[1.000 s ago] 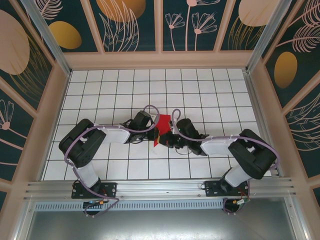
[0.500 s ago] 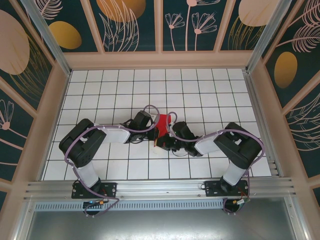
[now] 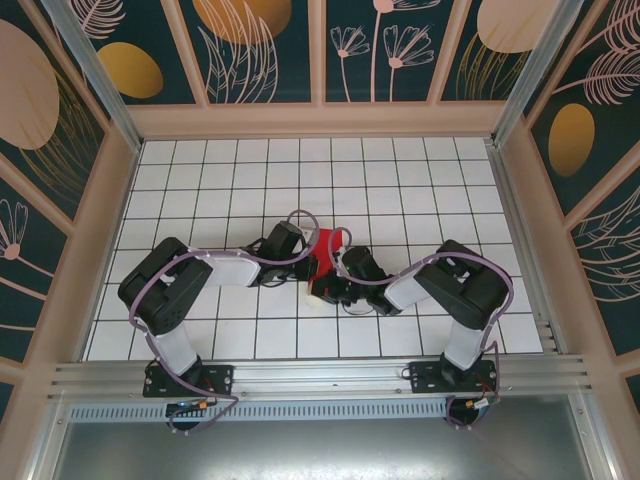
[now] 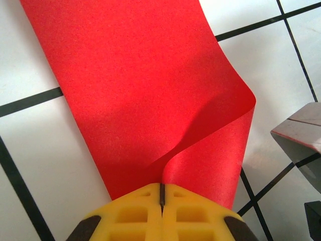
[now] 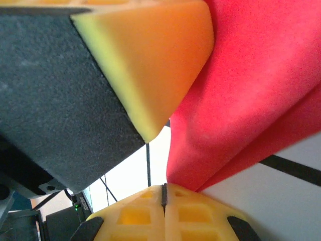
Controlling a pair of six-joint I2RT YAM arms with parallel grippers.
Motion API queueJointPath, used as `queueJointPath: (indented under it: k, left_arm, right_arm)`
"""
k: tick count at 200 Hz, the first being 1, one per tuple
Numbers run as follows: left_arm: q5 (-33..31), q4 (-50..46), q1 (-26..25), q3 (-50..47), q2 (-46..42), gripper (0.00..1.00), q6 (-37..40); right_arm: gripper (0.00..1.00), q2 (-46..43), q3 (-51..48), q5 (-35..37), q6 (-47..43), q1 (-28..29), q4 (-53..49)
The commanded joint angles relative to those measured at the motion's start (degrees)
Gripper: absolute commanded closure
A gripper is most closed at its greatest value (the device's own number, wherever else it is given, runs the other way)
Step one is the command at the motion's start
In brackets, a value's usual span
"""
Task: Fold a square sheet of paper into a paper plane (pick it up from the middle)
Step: Third fold the triangle at the center of the table.
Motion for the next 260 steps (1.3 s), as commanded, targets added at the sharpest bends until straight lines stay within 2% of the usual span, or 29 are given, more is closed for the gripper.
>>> queueJointPath:
  k: [1,69,135,175,232,260]
  left_arm:
    - [0.13,-3.10,0.18,-0.01,2.46,1.00,1.08]
    - [0.14,-3.34,0.21,-0.15,2.10,1.00,1.21]
    - [0.21,-3.82,0.19,0.20,2.06,1.00,1.57]
    - [0.31,-3.88,0.22,0.47,2.36,1.00,1.81]
    - [0.30,-4.24,0.17,0.74,2.37,1.00,2.00]
    - [0.27,-4.32,0.19,0.87,2.19,1.00,2.00]
  right_arm:
    - [1.00,1.09,0.53,0.19,0.06,0.36,-0.78]
    - [1.00,-5.64,1.82,0.34,-0.62,0.30,-3.61]
    - [1.00,-0.50,2.70,2.63,1.59,0.28,-4.46]
    - [1.00,1.81,1.33,1.63,1.99,0.13,-3.26]
    - [1.00,-8.25,2.24,3.71,-1.73,-1.67,-11.68]
    - [1.00,-8.27,1.78,1.67,-2.43,-3.84,-11.02]
